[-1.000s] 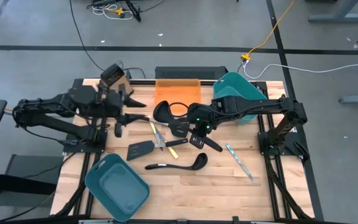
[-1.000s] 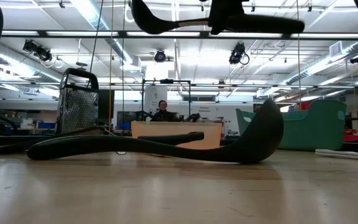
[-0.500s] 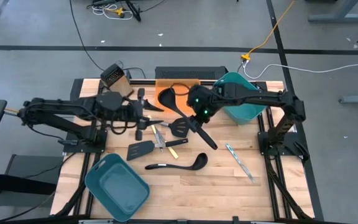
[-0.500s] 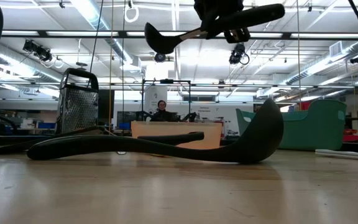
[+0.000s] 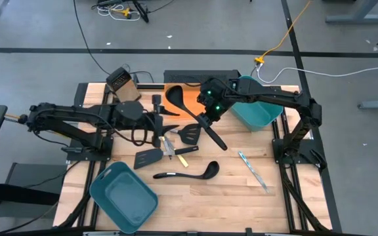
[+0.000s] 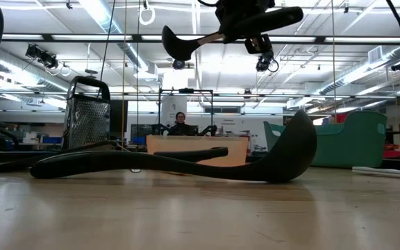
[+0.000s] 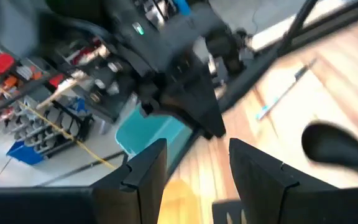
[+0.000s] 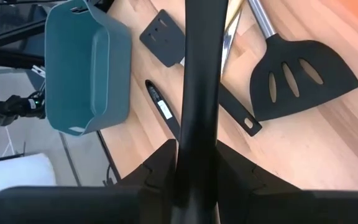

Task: Pick & Place Kitchen Items
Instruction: Put the right black ladle into the blue bin

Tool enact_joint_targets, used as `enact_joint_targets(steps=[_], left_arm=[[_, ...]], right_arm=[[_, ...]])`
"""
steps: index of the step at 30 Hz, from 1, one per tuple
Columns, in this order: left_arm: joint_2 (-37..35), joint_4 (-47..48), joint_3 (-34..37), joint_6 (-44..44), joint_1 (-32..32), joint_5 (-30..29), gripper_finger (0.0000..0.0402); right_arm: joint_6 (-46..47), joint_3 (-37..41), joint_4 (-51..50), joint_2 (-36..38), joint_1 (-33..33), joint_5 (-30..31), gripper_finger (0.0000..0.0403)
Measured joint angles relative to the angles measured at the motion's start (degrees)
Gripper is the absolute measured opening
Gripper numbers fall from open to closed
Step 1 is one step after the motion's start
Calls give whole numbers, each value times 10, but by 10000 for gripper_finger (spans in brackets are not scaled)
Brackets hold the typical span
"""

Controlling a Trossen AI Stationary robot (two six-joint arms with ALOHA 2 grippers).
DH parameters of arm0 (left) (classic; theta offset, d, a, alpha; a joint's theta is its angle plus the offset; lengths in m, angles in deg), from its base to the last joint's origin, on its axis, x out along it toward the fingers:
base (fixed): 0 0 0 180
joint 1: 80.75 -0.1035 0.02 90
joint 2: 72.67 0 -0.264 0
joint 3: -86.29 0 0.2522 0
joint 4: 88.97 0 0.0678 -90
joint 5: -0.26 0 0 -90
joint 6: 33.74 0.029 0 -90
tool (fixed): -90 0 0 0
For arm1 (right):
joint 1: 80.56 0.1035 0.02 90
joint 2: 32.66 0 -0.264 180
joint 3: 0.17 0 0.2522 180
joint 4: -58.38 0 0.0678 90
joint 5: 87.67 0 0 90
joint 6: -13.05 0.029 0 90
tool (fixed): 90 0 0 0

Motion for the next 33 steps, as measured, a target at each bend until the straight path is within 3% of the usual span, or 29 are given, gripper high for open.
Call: enact_joint_targets(steps=[7, 18, 33], left_arm=[[32, -53, -3, 43, 0, -18, 206], [73, -52, 0, 83, 0, -58, 274], [82, -56, 0, 120, -1, -86, 275]], right_arm=[[-2, 0, 1, 0, 0, -1, 89], [-2, 0, 10, 0, 0, -1, 90], [-1, 0, 13, 0, 0, -1, 90]])
